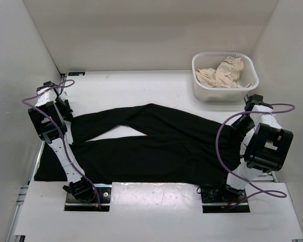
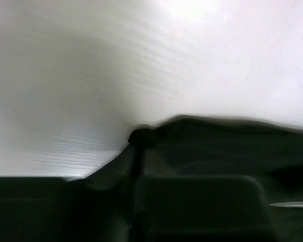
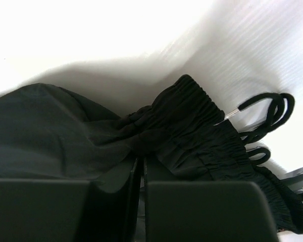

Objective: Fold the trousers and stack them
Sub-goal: Fold the trousers

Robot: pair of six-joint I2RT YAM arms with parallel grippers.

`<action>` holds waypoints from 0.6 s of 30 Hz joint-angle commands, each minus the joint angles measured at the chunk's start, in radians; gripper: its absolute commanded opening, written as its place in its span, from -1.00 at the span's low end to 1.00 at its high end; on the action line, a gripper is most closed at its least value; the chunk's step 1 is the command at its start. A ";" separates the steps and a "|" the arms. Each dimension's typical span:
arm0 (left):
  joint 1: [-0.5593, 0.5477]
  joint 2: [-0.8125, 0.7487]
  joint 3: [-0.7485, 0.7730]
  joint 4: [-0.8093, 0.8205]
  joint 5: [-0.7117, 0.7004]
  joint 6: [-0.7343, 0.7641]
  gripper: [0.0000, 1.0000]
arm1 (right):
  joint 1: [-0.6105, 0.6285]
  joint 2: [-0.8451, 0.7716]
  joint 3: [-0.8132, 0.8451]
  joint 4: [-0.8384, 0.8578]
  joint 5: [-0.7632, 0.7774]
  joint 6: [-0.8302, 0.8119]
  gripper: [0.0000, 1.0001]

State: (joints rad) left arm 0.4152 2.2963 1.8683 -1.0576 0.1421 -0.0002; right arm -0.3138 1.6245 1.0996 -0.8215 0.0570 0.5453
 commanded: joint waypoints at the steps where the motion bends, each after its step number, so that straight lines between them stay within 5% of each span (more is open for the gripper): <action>1: -0.010 0.054 -0.057 -0.080 0.096 0.000 -0.72 | 0.001 0.015 0.083 -0.036 0.024 -0.019 -0.86; 5: -0.010 -0.006 0.012 -0.093 0.082 0.000 -0.72 | 0.001 0.035 0.163 -0.073 0.035 -0.045 0.10; 9: -0.019 -0.102 0.133 -0.055 0.038 0.000 -0.72 | 0.001 0.046 0.236 -0.094 0.061 -0.056 0.44; 18: -0.101 -0.209 0.135 0.033 -0.144 0.000 -0.72 | -0.008 0.274 0.322 -0.059 0.040 0.048 0.51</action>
State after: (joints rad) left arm 0.3359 2.1551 1.9751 -1.0626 0.0734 0.0002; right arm -0.3164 1.8019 1.3933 -0.8707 0.1017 0.5510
